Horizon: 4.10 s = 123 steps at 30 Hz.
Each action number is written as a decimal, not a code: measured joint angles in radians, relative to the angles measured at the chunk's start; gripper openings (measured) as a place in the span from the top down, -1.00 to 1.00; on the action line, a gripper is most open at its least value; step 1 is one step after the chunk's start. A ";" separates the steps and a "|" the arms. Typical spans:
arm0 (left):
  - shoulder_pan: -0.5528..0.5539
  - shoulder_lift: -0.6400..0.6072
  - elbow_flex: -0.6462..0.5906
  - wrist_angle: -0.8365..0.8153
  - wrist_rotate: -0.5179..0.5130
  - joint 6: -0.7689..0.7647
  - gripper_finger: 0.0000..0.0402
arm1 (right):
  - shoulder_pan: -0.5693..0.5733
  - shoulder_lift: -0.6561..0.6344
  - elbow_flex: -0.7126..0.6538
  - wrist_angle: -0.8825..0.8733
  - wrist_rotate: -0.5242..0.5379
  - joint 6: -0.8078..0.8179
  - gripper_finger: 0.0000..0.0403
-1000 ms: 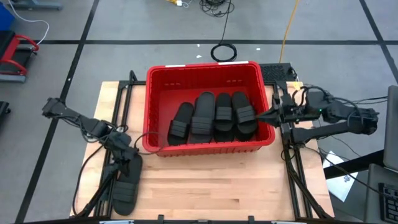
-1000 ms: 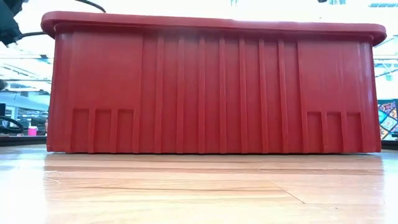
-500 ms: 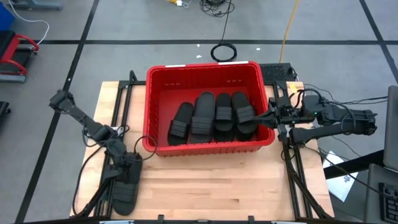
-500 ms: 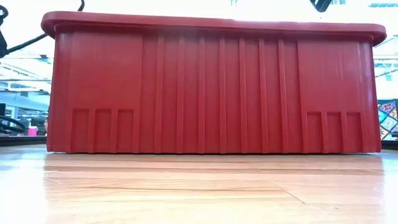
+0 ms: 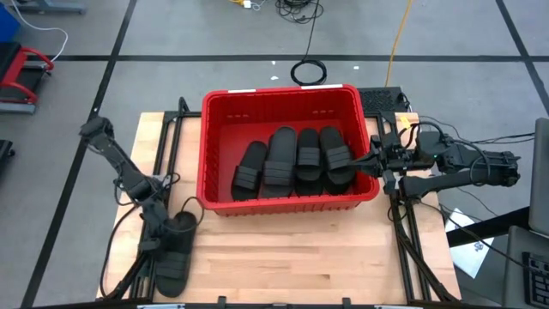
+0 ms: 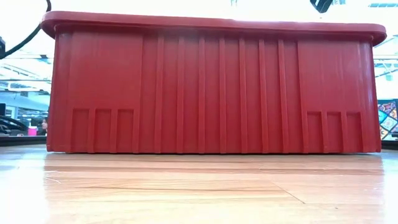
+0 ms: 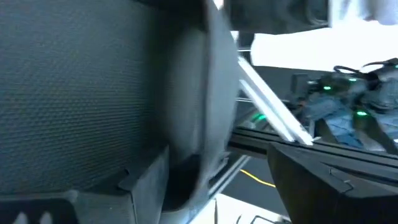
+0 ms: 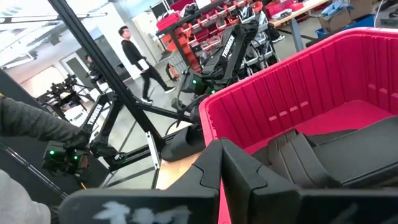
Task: Pick and place slides into bin
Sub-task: Put the black slide into the red bin
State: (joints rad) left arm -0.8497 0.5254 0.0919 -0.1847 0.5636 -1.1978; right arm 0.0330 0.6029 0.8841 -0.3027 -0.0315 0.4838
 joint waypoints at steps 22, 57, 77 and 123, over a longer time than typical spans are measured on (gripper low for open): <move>-0.082 0.168 -0.012 0.294 -0.207 -0.078 -0.12 | 0.000 -0.001 0.000 -0.001 0.004 0.004 1.00; -0.081 0.394 0.167 0.216 -0.058 0.067 0.98 | 0.000 -0.001 0.000 -0.001 0.008 -0.162 1.00; 0.011 0.255 0.804 -0.814 -0.340 0.505 0.99 | 0.000 -0.001 0.000 0.009 0.005 -0.164 1.00; 1.322 1.184 1.596 -1.327 -0.051 2.086 1.00 | 0.000 -0.001 0.001 0.104 0.000 -0.208 1.00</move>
State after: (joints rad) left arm 0.4718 1.7094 1.6883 -1.5118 0.5129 0.8885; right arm 0.0326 0.6023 0.8848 -0.1986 -0.0315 0.2755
